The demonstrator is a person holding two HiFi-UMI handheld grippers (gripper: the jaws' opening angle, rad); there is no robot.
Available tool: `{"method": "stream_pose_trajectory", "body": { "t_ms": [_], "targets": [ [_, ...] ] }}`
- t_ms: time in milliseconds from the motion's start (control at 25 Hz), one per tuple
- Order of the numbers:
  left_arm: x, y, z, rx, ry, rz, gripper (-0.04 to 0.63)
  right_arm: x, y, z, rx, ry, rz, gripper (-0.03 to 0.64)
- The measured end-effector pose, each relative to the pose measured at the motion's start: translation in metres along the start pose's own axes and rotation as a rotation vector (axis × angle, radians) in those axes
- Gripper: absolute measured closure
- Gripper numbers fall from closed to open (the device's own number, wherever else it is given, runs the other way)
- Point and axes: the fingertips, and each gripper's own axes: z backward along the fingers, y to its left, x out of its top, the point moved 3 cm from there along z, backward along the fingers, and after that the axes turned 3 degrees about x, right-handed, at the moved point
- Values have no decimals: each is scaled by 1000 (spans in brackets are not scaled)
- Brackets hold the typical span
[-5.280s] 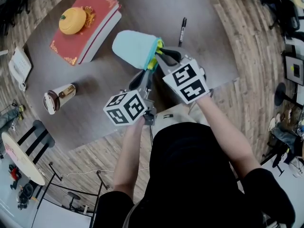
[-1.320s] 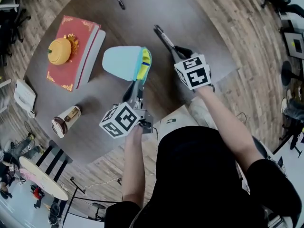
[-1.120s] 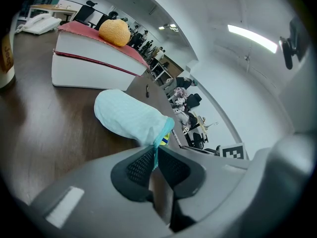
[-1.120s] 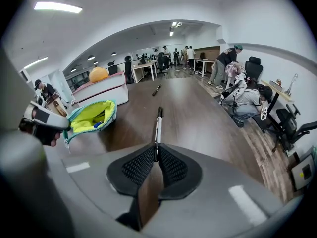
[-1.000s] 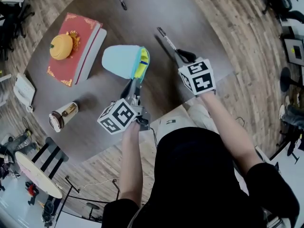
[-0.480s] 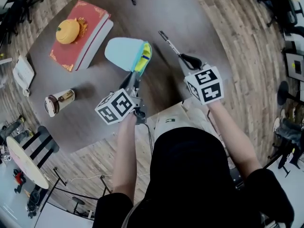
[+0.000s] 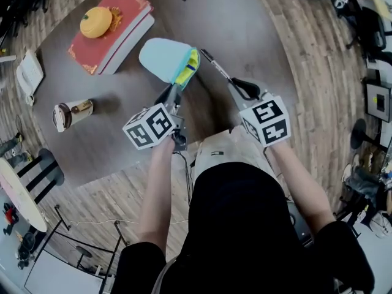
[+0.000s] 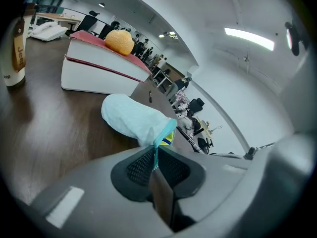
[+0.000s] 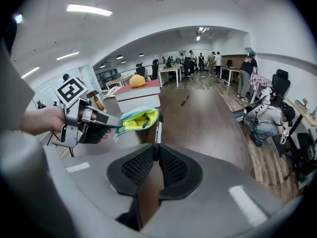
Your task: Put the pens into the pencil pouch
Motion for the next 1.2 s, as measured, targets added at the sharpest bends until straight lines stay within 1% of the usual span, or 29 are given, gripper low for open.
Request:
{"method": "stream_pose_trajectory", "body": {
  "t_ms": [120,360,600,800,1200],
  "targets": [
    [-2,4,1,15,3,-14,572,-2,15,-1,28,9,27,572],
    [-4,4,2,12,0,-12,572,-5,33,-1,57,8,45,572],
    [-5,4,3,8,-8,-6,572,-5,37,-1,64,8,49,572],
    [-7,6,5,20,-7,-8,572,-3,40,-2,72,3,52,574],
    [-7,9,9,-3,-13,8,572,5,54,-18,98,9,73,574]
  ]
}}
